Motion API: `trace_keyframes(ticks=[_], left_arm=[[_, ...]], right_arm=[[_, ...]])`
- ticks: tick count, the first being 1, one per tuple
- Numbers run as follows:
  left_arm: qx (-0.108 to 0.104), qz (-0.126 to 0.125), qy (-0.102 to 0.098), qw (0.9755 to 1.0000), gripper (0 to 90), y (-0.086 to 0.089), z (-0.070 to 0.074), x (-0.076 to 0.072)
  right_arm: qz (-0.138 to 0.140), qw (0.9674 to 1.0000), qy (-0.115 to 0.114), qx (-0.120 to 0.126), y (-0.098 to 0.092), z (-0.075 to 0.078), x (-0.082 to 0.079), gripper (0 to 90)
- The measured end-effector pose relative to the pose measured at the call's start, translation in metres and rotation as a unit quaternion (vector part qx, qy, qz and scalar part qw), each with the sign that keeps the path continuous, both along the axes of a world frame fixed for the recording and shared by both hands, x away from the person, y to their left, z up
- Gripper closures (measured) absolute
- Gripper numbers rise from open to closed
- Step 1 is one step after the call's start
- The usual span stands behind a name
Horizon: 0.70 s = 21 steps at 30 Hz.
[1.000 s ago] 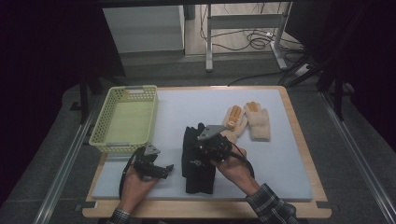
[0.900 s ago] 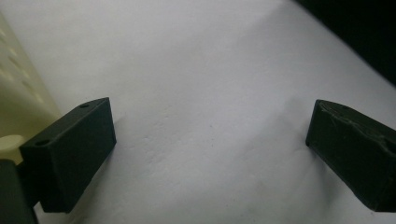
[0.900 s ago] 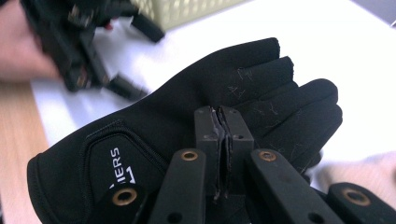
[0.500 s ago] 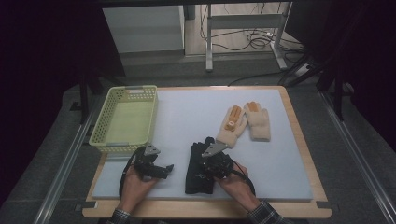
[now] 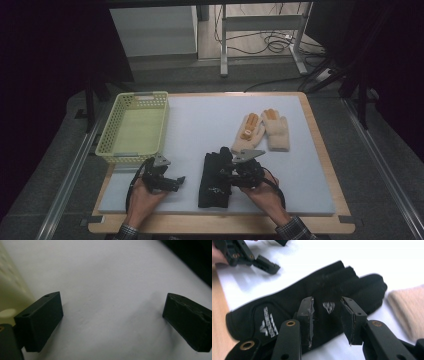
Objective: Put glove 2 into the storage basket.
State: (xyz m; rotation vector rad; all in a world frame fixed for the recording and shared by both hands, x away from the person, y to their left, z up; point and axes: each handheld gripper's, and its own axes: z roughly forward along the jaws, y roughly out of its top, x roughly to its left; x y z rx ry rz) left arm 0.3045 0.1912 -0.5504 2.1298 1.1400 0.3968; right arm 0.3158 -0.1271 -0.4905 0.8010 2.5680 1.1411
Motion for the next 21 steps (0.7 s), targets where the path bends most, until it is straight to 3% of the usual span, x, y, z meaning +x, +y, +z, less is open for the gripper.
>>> trace_keyframes(ticks=[5,7,11,16,21], left_arm=[[0.018,0.021,0.001,0.9996,3.4,0.012,0.002,-0.004],[0.016,0.026,0.003,0.9995,2.7,0.018,0.001,-0.005],[-0.005,0.023,0.002,0.9997,2.5,0.029,-0.003,-0.006],[-0.002,0.01,0.001,0.9999,3.0,0.033,-0.003,-0.007],[-0.004,0.01,0.001,0.9999,3.0,0.033,-0.003,-0.007]], right_arm=[[0.004,0.9999,0.008,0.006,-0.02,-0.009,-0.008,82.4],[0.005,0.9999,0.008,0.009,-0.027,-0.014,-0.012,87.7],[0.015,0.9997,0.016,0.008,-0.036,-0.029,-0.026,88.4],[0.036,0.999,0.025,-0.004,-0.028,-0.04,-0.033,88.4],[0.045,0.9987,0.025,-0.002,-0.017,-0.042,-0.034,88.4]])
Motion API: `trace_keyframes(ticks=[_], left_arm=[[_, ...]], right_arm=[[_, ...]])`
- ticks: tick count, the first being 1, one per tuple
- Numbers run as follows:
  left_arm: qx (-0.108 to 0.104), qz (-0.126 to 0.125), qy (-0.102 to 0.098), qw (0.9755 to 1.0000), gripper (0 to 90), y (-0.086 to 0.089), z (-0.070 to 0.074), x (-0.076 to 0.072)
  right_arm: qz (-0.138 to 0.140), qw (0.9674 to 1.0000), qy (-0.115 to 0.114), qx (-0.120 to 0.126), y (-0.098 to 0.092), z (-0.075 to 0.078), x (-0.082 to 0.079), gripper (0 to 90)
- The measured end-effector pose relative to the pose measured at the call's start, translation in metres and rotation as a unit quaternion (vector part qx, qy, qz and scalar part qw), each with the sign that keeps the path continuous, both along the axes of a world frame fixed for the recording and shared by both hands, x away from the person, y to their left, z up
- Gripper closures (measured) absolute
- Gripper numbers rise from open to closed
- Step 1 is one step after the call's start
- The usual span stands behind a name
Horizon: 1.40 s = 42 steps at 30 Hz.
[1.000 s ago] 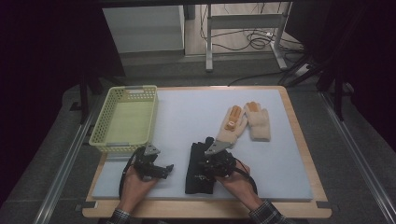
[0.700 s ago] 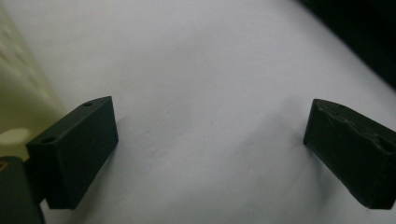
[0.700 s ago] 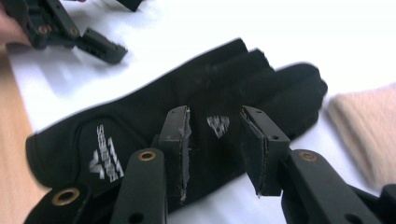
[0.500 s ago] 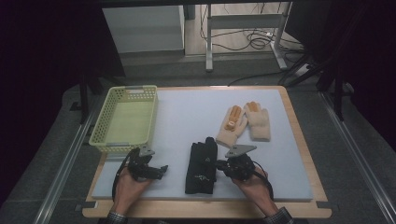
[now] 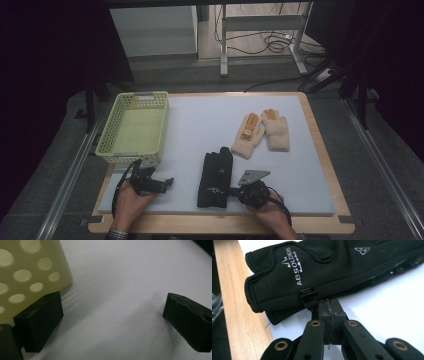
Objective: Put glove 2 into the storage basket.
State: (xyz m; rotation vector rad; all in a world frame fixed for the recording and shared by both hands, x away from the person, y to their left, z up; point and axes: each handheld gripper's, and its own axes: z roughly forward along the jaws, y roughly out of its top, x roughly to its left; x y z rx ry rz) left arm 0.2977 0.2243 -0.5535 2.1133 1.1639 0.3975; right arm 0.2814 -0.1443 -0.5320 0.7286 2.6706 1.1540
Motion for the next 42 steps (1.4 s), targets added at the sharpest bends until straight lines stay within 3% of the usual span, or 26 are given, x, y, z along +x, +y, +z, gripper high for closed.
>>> trace_keyframes(ticks=[28,34,38,42], left_arm=[[-0.001,-0.014,-0.002,0.9999,4.2,0.004,0.0,0.0],[0.0,-0.026,-0.004,0.9997,4.8,0.013,0.0,-0.001],[0.002,-0.028,-0.003,0.9996,4.1,0.013,0.0,-0.001],[0.001,-0.028,-0.003,0.9996,3.7,0.013,-0.001,-0.001]], right_arm=[[0.004,0.9999,-0.006,0.007,0.065,-0.005,0.022,88.3],[0.007,0.9999,-0.007,0.012,0.084,-0.007,0.03,87.7],[0.013,0.9999,0.0,0.011,0.082,-0.005,0.029,83.7],[0.016,0.9998,-0.001,0.01,0.069,-0.002,0.023,77.3]])
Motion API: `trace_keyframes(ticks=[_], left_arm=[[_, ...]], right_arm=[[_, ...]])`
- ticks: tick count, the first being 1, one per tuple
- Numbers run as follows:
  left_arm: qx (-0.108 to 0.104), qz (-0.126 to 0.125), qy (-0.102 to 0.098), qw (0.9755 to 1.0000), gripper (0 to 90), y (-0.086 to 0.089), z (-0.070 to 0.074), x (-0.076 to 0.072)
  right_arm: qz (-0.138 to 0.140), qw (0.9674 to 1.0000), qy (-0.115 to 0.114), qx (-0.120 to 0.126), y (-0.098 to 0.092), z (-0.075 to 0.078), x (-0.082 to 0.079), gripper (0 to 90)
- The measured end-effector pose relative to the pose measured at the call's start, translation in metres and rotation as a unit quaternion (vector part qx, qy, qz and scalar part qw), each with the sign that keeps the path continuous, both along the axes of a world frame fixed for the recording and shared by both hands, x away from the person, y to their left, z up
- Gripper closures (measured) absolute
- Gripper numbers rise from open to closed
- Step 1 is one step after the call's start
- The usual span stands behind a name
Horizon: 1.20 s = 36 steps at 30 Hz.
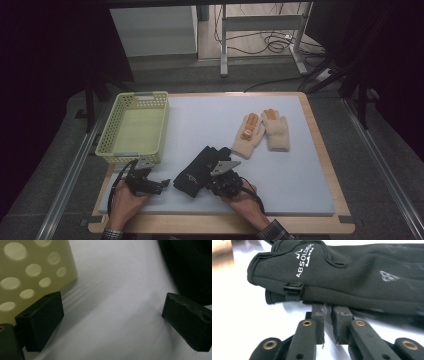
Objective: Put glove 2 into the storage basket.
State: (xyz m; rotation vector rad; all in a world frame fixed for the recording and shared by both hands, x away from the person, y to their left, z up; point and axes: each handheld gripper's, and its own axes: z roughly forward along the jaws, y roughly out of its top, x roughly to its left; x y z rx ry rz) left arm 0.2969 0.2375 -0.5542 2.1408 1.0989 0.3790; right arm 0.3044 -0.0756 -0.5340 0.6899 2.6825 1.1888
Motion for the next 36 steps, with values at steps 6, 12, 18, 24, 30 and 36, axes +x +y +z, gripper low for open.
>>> trace_keyframes(ticks=[6,12,18,24,30,36], left_arm=[[0.0,0.001,0.001,1.0,3.5,0.0,0.0,0.0],[-0.001,0.002,0.001,1.0,3.6,0.0,0.0,0.0],[0.0,0.009,0.006,0.9999,2.6,-0.004,0.002,-0.001],[-0.031,-0.004,0.012,0.9994,2.4,-0.006,0.01,-0.002],[-0.046,-0.017,0.016,0.9987,1.8,-0.019,0.022,-0.004],[-0.051,-0.039,0.016,0.9978,1.3,-0.036,0.033,0.001]], right_arm=[[-0.039,0.9991,-0.015,-0.004,-0.035,0.007,0.003,70.1],[-0.089,0.9957,-0.025,-0.003,-0.073,0.013,0.014,58.8],[-0.14,0.9893,-0.039,-0.014,-0.112,0.011,0.026,40.4],[-0.167,0.9847,-0.037,-0.03,-0.131,0.003,0.037,25.0],[-0.165,0.9845,-0.043,-0.039,-0.131,0.001,0.037,21.1],[-0.166,0.9846,-0.042,-0.036,-0.131,0.001,0.038,21.1]])
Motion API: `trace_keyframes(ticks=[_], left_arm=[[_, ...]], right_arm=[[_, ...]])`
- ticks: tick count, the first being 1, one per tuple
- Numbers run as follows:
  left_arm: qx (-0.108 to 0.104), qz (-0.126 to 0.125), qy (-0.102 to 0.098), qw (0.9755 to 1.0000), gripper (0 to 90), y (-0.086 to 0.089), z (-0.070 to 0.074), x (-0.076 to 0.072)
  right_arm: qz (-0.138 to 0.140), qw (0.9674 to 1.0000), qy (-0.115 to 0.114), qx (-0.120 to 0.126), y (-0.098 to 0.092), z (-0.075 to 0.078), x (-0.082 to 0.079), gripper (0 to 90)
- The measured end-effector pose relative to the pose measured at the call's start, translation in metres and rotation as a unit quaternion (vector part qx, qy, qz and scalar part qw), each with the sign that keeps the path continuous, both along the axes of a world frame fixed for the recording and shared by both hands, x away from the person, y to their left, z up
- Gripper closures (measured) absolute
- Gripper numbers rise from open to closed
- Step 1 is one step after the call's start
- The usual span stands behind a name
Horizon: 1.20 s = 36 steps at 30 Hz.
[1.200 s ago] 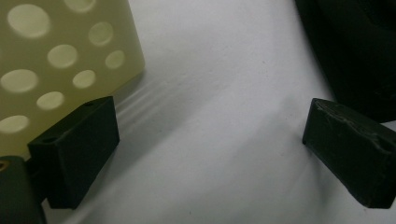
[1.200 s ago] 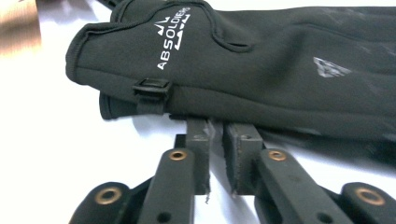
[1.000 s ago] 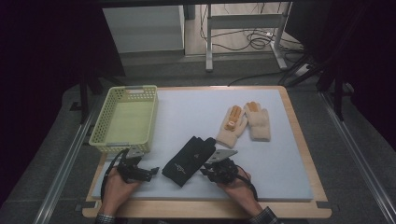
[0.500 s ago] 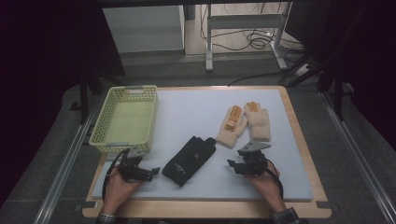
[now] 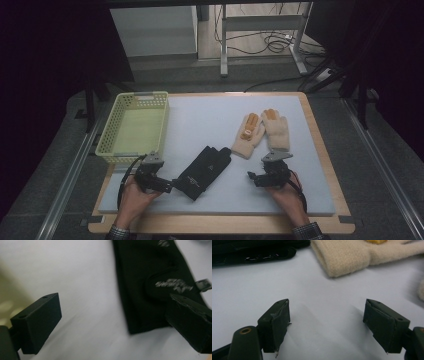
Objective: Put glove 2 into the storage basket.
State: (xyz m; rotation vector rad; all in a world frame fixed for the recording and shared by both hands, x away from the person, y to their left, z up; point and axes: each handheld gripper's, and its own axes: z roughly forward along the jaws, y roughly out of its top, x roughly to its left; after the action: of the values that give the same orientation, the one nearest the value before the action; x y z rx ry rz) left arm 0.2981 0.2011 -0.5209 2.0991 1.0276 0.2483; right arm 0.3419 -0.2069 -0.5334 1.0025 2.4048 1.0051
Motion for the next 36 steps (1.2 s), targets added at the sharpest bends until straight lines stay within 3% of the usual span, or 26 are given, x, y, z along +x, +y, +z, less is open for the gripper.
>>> trace_keyframes(ticks=[6,9,10,11,13,15,21,26,30,32,36], left_arm=[[0.016,-0.03,-0.003,0.9994,0.0,-0.031,0.012,0.01],[0.042,-0.043,0.002,0.9982,0.0,-0.059,0.013,0.013],[0.042,-0.043,0.002,0.9982,0.0,-0.059,0.013,0.013],[0.059,-0.047,0.001,0.9972,0.0,-0.071,0.011,0.016],[0.069,-0.047,-0.001,0.9965,0.0,-0.077,0.01,0.017],[0.076,-0.037,0.001,0.9964,0.0,-0.087,0.006,0.021],[0.076,-0.047,0.023,0.9957,0.0,-0.1,-0.004,0.026],[0.128,-0.04,0.01,0.9909,0.0,-0.11,-0.012,0.02],[0.122,-0.025,0.022,0.992,0.0,-0.103,-0.013,0.027],[0.103,-0.025,0.036,0.9937,0.0,-0.099,-0.016,0.03],[0.11,-0.031,0.038,0.9927,1.9,-0.1,-0.013,0.029]], right_arm=[[0.0,1.0,0.0,0.001,0.0,0.0,0.0,21.1],[0.0,1.0,-0.001,0.001,0.0,0.0,0.0,21.1],[0.0,1.0,-0.001,0.001,0.0,0.0,0.0,21.1],[0.0,1.0,-0.001,0.0,0.0,0.0,0.0,21.1],[0.0,1.0,-0.001,0.0,0.0,0.0,0.0,21.1],[0.0,1.0,-0.001,0.0,0.0,0.0,0.0,21.1],[0.0,1.0,-0.001,0.0,0.0,0.0,0.0,21.1],[0.0,1.0,-0.001,0.0,0.0,0.0,0.0,21.1],[0.0,1.0,-0.002,0.0,0.0,0.0,0.0,21.1],[0.0,1.0,-0.002,0.0,0.0,0.0,0.0,21.1],[0.0,1.0,-0.002,0.0,0.0,0.0,0.0,21.1]])
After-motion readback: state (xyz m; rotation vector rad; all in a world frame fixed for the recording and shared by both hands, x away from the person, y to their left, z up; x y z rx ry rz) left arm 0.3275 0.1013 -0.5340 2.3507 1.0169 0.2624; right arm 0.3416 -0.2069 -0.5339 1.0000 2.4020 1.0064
